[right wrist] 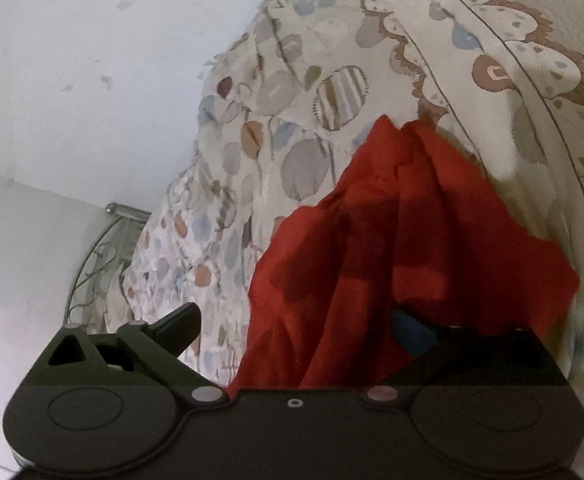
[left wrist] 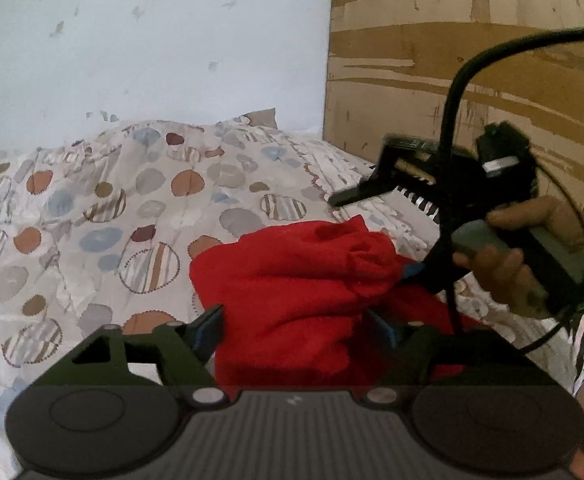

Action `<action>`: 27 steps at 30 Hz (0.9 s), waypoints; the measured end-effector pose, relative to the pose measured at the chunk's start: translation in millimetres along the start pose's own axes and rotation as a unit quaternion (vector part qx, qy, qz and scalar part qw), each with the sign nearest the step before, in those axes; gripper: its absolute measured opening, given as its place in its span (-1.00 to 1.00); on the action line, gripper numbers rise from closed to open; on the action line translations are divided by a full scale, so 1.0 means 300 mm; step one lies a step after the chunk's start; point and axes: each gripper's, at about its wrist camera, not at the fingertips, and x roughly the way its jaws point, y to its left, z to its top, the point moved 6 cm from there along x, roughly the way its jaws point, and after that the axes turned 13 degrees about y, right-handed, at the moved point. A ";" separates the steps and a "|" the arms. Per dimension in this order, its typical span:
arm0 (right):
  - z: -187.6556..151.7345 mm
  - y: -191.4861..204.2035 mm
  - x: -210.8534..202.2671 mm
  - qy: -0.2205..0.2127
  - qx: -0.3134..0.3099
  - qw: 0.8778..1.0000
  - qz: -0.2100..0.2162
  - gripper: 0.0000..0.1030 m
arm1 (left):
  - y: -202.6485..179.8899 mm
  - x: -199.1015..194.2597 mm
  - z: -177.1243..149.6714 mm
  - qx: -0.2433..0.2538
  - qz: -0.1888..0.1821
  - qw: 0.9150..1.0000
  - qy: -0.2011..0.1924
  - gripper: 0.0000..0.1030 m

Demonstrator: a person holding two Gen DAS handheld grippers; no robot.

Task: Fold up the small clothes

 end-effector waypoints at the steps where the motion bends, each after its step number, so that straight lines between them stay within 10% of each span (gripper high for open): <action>1: 0.004 -0.008 0.005 -0.001 0.002 1.000 -0.009 0.71 | -0.001 -0.003 0.000 -0.004 -0.007 1.000 -0.001 0.46; 4: 0.002 -0.025 0.003 -0.014 -0.015 0.999 -0.049 -0.18 | -0.022 -0.016 0.001 -0.002 -0.026 1.000 -0.003 0.46; 7: -0.009 -0.039 -0.020 -0.024 -0.039 0.998 -0.053 -0.52 | -0.081 -0.026 0.001 0.018 -0.022 1.000 -0.003 0.46; 18: -0.056 0.008 -0.229 -0.126 -0.226 0.956 -0.136 -0.60 | -0.350 -0.001 -0.047 0.149 -0.040 0.988 -0.011 0.58; 27: -0.057 -0.223 -0.190 -0.127 -0.169 0.970 -0.121 -0.59 | -0.513 0.041 -0.171 0.261 -0.027 0.965 -0.010 0.78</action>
